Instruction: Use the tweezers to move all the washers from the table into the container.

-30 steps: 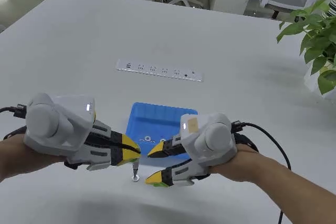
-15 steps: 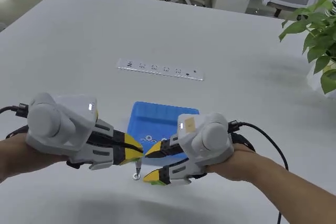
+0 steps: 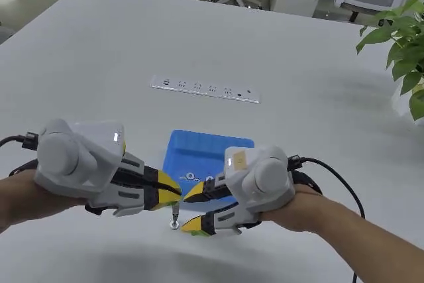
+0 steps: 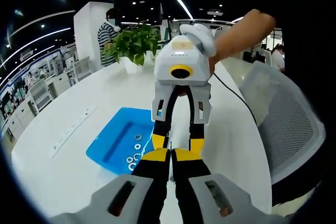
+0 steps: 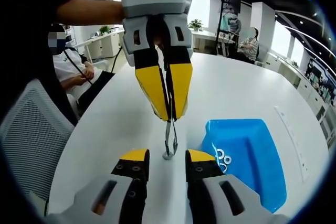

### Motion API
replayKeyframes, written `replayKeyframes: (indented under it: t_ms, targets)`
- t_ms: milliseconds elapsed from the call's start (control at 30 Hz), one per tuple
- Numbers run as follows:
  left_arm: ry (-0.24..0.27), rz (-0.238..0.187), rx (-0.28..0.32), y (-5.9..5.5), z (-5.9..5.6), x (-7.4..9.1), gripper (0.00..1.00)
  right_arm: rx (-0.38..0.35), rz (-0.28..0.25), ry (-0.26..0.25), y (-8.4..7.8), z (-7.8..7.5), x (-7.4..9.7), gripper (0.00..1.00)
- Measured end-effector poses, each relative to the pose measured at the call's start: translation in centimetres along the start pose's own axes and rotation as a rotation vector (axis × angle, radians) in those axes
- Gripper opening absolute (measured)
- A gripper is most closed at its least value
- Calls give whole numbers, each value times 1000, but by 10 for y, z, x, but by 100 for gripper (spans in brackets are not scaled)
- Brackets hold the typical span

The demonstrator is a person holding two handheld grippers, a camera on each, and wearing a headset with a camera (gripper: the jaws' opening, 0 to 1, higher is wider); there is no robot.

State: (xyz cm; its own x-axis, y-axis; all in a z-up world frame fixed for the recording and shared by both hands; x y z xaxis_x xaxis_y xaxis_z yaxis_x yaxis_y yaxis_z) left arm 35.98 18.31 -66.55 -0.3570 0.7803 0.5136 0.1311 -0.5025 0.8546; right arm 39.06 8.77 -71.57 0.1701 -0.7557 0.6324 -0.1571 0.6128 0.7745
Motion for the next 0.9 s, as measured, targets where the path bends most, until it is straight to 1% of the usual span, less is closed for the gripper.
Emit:
replayKeyframes:
  t_ms: [167,500,600,767,900]
  targets:
    - [2,5,-6,-1,2,1,5,17,2,-1,2,-2,-7,24]
    - [-10,5,-5,0,3,0,5,35,17,7,2,-8,-19,14]
    - [-6,6,-4,0,4,1,5,41,29,26,3,-8,-22,12]
    - [-7,10,-6,0,5,1,5,57,34,34,3,-8,-22,10]
    - [-7,11,-2,-1,5,1,5,31,23,26,2,-8,-22,9]
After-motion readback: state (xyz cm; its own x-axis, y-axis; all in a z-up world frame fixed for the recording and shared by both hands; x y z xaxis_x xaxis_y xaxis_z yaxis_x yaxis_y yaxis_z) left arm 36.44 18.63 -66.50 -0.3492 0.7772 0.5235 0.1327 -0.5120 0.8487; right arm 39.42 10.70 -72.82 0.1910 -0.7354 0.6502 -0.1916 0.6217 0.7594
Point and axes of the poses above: the centre of the closed fingertips' face, and the gripper's own axes: x roughly backward along the fingers, z roughly to its left, y roughly out of its top, the point moved 7 cm from there along x, roughly backward along the fingers, and after that the axes turned 1 degree about -x, right-handed, at the moved point
